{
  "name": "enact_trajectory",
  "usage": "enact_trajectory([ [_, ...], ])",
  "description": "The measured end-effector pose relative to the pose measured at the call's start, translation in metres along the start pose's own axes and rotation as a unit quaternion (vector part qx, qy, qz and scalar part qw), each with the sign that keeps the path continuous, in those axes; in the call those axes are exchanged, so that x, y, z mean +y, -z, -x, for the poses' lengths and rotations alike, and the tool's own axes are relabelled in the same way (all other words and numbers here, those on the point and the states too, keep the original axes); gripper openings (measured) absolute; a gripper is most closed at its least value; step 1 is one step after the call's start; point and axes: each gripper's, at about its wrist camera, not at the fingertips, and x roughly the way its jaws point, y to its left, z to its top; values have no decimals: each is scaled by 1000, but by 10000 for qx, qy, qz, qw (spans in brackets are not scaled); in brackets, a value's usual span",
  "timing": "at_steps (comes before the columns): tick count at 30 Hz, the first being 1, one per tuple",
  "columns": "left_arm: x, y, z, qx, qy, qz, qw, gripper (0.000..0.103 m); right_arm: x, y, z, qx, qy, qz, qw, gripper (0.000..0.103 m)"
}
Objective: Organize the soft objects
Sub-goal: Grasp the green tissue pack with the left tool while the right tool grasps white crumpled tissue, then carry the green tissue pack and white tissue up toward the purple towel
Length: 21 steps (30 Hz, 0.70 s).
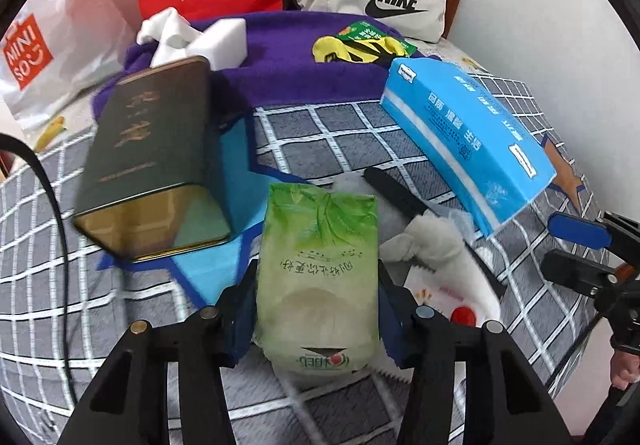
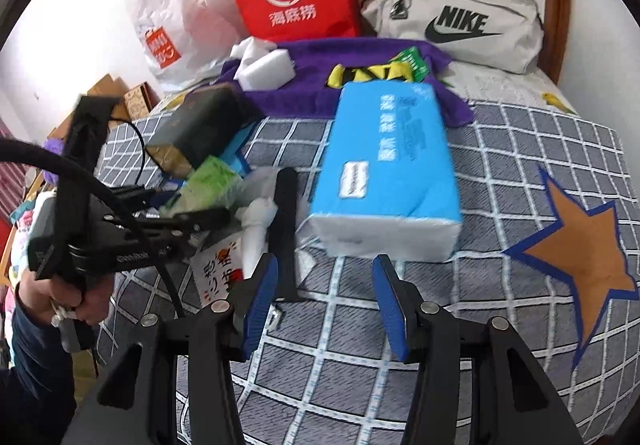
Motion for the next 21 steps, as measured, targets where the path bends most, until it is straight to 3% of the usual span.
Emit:
enact_trajectory([
  [6,22,17,11,11,-283,44,9996,50,26,-1,-15,96,-347,206,9991,49],
  [13,56,36,22,-83,-513,374,9979,50,51,-12,-43,190,-239,499,9983,46],
  [16,61,42,20,-98,-449,422,9981,50,55,-15,-53,219,-127,525,9983,44],
  [21,57,43,20,-160,-472,337,9982,50,60,-18,-67,224,29,616,9978,32],
])
